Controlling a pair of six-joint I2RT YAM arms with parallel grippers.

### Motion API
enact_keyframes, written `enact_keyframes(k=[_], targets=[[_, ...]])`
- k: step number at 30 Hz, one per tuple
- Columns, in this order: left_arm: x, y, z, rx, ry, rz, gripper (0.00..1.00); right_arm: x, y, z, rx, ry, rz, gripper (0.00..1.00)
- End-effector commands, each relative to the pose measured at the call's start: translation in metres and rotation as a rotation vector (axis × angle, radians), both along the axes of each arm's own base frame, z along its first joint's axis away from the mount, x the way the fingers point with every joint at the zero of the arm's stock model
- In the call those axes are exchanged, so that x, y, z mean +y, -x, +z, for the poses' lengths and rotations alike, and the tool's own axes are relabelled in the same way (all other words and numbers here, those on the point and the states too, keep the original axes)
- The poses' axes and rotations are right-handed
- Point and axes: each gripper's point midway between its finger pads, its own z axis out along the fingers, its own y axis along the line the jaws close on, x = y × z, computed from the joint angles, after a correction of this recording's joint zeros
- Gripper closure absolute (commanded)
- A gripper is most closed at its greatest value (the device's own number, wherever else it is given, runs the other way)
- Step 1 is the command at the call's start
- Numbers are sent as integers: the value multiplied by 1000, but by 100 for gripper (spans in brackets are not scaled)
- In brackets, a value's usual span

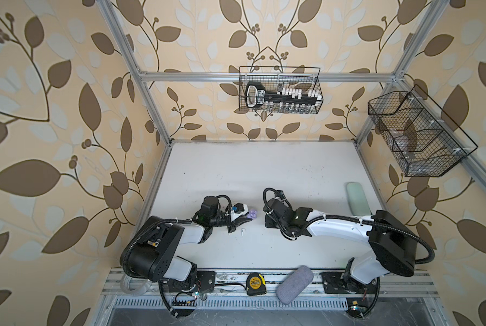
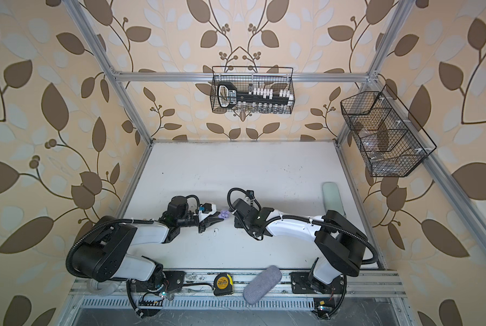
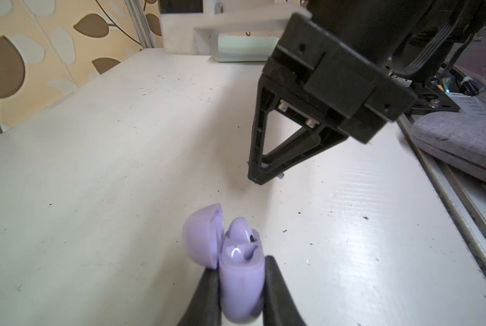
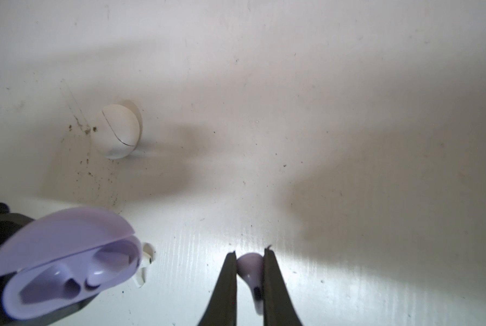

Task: Insert the wireless bluetooth earbuds into the charging case
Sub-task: 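Carry the held earbud toward the case in the left gripper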

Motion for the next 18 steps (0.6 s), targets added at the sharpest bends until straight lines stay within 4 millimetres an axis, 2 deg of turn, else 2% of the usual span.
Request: enact_keyframes(k=[1, 11, 18], targets=[[-3, -8, 16, -38, 31, -10, 100, 6, -12, 18, -72, -100, -41, 89], [-3, -12, 17, -32, 33, 3, 100, 27, -23, 50, -151, -240, -43, 90], [-3, -14, 19, -27, 37, 14, 100, 34, -26, 69, -219, -303, -69, 91]])
